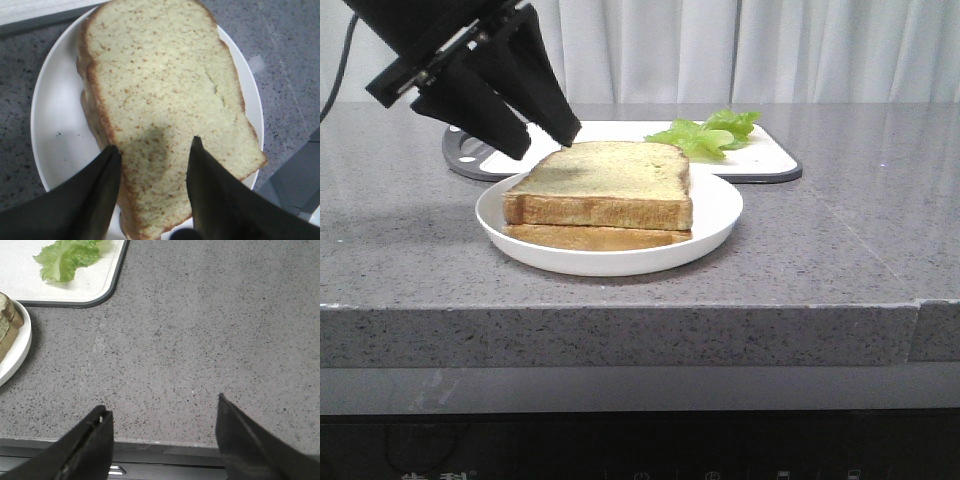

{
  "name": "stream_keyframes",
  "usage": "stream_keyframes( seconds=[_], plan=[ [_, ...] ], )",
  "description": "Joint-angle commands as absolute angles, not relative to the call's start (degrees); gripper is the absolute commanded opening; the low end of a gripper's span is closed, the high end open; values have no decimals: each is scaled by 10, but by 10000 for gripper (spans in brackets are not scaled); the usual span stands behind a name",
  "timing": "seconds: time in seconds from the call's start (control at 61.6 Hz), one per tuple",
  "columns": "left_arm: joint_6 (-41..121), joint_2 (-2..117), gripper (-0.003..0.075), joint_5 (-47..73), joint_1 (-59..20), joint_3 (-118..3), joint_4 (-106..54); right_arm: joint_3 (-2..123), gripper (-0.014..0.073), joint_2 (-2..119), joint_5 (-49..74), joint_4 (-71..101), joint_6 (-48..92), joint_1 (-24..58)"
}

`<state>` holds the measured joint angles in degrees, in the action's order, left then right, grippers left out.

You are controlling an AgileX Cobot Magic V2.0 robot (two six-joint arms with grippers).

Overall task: Left arm grabs bread, right arm adds lettuce
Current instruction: 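Lower the left gripper onto the top bread slice and close it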

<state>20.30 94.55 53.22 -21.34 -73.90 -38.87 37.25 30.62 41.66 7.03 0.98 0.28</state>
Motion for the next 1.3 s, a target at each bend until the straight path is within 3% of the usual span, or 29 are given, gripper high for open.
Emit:
stream_keyframes(
  seconds=[0.0,0.714,1.087,1.282],
  plan=[
    [194,932,312,515,-218,-759,-406,388,468,313,380,74,11,1],
    [194,956,308,525,-217,-759,-410,388,468,313,382,74,11,1],
    [194,956,-8,530,-216,-759,-406,388,468,313,391,74,11,1],
    [194,953,-20,539,-215,-760,-406,388,468,313,391,74,11,1]
  ],
)
